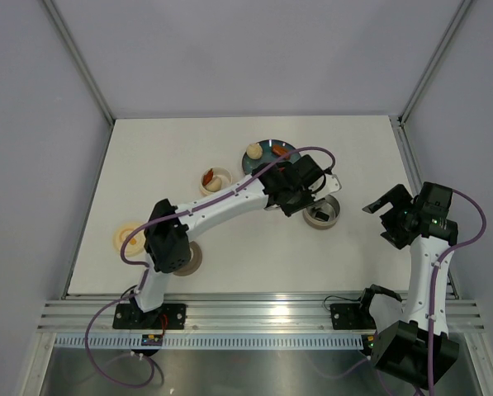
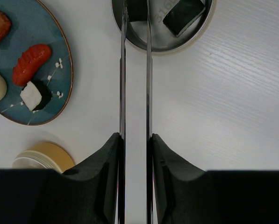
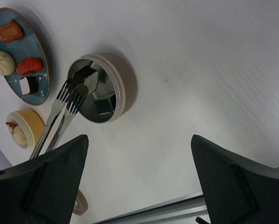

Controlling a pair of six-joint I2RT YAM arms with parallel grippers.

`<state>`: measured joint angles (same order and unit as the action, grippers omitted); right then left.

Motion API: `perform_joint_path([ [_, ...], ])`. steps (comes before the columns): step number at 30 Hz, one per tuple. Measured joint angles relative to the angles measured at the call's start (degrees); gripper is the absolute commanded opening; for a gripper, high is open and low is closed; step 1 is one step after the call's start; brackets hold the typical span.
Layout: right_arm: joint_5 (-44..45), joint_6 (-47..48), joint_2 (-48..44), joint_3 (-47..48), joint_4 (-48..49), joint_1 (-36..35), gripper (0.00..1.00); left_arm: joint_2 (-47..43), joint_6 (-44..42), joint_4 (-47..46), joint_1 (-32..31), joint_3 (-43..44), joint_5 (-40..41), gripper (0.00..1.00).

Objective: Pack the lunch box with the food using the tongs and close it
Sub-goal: Place the fake food in the packing box, then place the clamp at the center of the board.

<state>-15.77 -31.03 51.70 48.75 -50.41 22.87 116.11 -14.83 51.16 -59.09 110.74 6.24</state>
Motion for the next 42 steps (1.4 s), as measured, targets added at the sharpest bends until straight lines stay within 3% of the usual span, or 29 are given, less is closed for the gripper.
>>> perform_joint_path([
  [3,0.0,0.0,0.0,0.0,0.0,0.0,0.99,1.4,0.0,0.3,-0.1,1.2,0.0,0.16],
  [4,0.0,0.0,0.0,0.0,0.0,0.0,0.99,1.8,0.1,0.5,-0.1,1.6,0.0,0.28],
  [8,0.0,0.0,0.0,0.0,0.0,0.0,1.00,2.6,0.2,1.0,-0.2,2.0,-0.1,0.46],
  [10,0.0,0.0,0.0,0.0,0.0,0.0,1.00,2.6,0.6,1.1,-0.2,2.1,-0.1,0.47],
  [11,0.0,0.0,0.0,0.0,0.0,0.0,1.00,2.6,0.7,1.1,-0.2,2.2,-0.1,0.53],
  [29,0.0,0.0,-0.4,0.0,0.0,0.0,1.00,0.9,3.0,0.1,-0.2,3.7,-0.2,0.52],
  [38,0.0,0.2,-0.7,0.0,0.0,0.0,0.99,-8.0,9.3,-2.0,3.1,3.6,-1.9,0.46],
  [42,-0.1,0.2,-0.8,0.0,0.0,0.0,1.00,-13.4,13.4,-4.6,6.0,-0.3,-1.8,0.45],
])
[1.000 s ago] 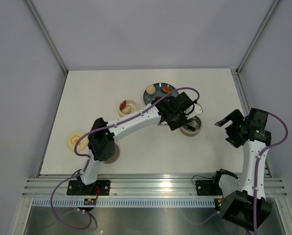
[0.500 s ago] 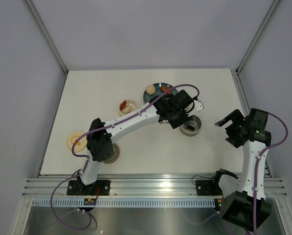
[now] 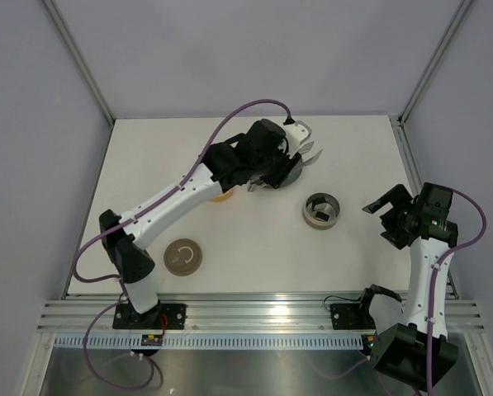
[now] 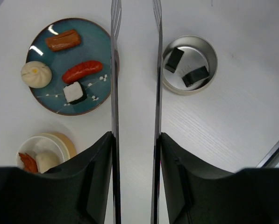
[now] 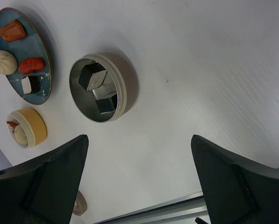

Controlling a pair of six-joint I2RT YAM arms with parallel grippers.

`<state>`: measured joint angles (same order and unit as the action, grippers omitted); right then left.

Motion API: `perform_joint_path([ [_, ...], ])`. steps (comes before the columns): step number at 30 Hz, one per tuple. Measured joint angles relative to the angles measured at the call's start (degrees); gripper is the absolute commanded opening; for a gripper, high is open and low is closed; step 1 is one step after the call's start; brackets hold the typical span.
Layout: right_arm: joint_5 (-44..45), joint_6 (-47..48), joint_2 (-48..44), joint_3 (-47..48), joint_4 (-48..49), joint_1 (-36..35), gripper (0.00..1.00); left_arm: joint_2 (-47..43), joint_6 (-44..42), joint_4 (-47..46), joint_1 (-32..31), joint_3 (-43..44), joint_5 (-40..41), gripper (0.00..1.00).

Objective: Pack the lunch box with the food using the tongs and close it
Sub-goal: Place the clamp at the center of the board.

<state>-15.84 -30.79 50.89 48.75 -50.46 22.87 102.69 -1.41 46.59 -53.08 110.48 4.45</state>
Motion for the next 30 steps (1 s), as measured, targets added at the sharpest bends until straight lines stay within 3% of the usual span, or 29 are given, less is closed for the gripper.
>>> perform_joint_path([
  [6,-0.3,0.0,0.0,0.0,0.0,0.0,0.99,-8.1,7.0,-4.3,3.7,-12.7,0.9,0.44],
  [12,-0.4,0.0,0.0,0.0,0.0,0.0,1.00,-10.2,14.3,-6.6,7.9,-22.4,1.8,0.45],
  [19,-0.7,0.2,0.0,0.0,0.0,0.0,0.99,-11.5,18.9,-8.6,21.5,-26.7,-0.6,0.45],
  [25,-1.4,0.2,0.0,0.0,0.0,0.0,0.99,-15.0,23.0,-10.6,28.5,-30.0,-0.9,0.47],
  [30,-1.6,0.2,0.1,0.0,0.1,0.0,0.99,-14.5,23.9,-14.3,37.9,-32.7,-0.5,0.47],
])
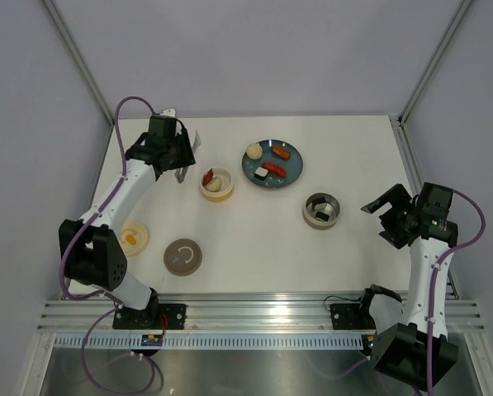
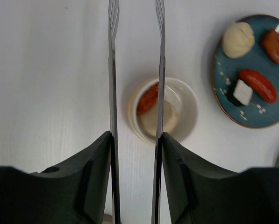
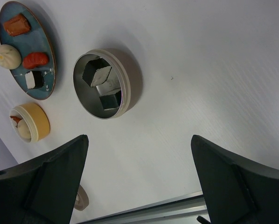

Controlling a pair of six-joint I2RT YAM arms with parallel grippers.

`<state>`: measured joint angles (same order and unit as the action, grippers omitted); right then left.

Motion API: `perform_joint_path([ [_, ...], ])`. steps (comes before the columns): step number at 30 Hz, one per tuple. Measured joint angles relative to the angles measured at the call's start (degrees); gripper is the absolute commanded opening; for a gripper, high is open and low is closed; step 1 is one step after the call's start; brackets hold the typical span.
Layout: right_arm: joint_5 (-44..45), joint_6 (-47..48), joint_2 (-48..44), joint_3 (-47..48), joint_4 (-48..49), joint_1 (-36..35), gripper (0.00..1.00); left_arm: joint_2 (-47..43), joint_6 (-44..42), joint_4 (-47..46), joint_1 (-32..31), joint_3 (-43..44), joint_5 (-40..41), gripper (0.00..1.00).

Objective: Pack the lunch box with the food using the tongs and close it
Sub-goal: Place the clamp at the center of the board.

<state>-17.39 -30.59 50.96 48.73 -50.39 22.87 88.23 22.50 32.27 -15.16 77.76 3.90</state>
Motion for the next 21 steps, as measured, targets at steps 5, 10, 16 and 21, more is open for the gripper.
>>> perform_joint_path([
  [5,-0.2,0.0,0.1,0.0,0.0,0.0,0.99,7.7,-0.2,-2.7,5.0,1.8,2.0,0.48],
  [10,-0.2,0.0,-0.2,0.0,0.0,0.0,0.99,13.9,-0.6,-2.9,5.7,2.0,3.4,0.48],
  [16,-0.2,0.0,-0.4,0.0,0.0,0.0,0.99,17.5,-0.6,-3.2,8.9,2.0,3.7,0.66],
  [21,-0.2,0.0,-0.2,0.0,0.0,0.0,1.00,18.3,0.0,-3.1,10.1,2.0,4.3,0.88],
])
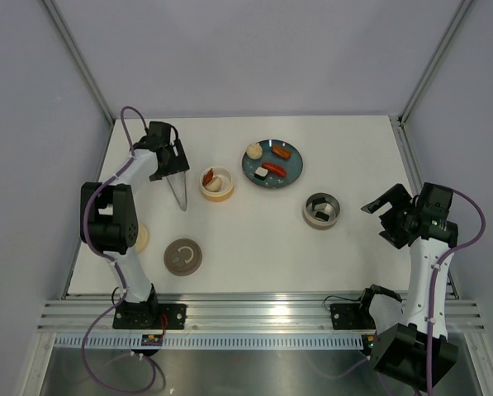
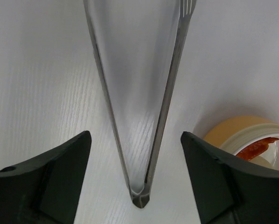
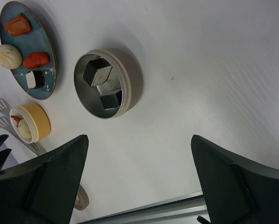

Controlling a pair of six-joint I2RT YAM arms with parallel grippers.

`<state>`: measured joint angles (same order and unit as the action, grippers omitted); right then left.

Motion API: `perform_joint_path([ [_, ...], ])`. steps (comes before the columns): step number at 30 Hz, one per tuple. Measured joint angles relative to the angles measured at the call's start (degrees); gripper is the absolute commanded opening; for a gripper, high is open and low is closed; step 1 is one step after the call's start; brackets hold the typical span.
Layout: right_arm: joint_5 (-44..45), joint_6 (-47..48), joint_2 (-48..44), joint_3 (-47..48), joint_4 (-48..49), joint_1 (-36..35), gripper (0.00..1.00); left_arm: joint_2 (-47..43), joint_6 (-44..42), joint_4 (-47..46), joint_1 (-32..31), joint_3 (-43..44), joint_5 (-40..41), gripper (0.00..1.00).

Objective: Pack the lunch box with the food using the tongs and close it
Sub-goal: Place the clamp at the center of the board, then move the box lid to the center of the board.

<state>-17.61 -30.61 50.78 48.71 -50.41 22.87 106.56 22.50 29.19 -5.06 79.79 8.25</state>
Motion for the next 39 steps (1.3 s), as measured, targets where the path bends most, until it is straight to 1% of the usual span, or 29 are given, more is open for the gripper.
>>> perform_joint_path([
  [4,0.0,0.0,0.4,0.0,0.1,0.0,1.00,0.0,-0.1,1.4,-0.1,0.2,0.6,0.98],
  [9,-0.1,0.0,1.1,-0.3,0.9,0.0,0.99,-2.9,-0.1,3.6,-0.5,0.1,1.1,0.99],
  [13,-0.2,0.0,1.3,-0.3,1.3,0.0,1.00,-10.3,0.3,6.0,-1.4,-1.5,2.5,0.98],
  [18,-1.4,-0.2,0.9,-1.5,2.6,0.0,1.00,-21.9,2.4,9.4,-3.0,-7.1,3.9,0.96],
  [22,-2.2,-0.6,0.2,-3.2,3.2,0.0,0.99,-29.7,5.4,12.2,-3.1,-14.5,4.0,0.90],
  [23,-2.6,-0.7,0.0,-3.6,3.4,0.0,1.00,-31.2,6.4,13.4,-3.1,-16.3,4.1,0.87],
  [27,-3.1,-1.0,0.0,-4.3,4.5,0.0,0.99,-34.2,9.5,16.7,-3.3,-22.4,4.0,0.81],
  [28,-3.2,-1.1,0.0,-4.4,4.7,0.0,0.99,-34.5,10.2,17.2,-3.5,-23.7,4.0,0.78],
  [29,-3.2,-1.2,0.0,-4.4,5.0,0.0,1.00,-34.8,10.9,18.0,-3.9,-24.9,3.9,0.72],
  [30,-3.3,-1.2,0.0,-4.4,5.2,0.0,1.00,-34.9,11.3,18.5,-4.3,-25.7,3.8,0.68],
  [33,-3.6,-1.3,0.0,-4.4,5.8,0.0,1.00,-35.6,13.6,20.0,-8.3,-27.7,3.7,0.61],
  [37,-3.9,-1.3,0.0,-4.4,6.0,-0.1,1.00,-35.8,16.9,20.9,-16.7,-27.9,4.3,0.59],
  [39,-4.2,-1.3,0.0,-4.4,6.0,-0.1,0.99,-35.6,18.2,20.9,-19.6,-27.9,4.8,0.53],
])
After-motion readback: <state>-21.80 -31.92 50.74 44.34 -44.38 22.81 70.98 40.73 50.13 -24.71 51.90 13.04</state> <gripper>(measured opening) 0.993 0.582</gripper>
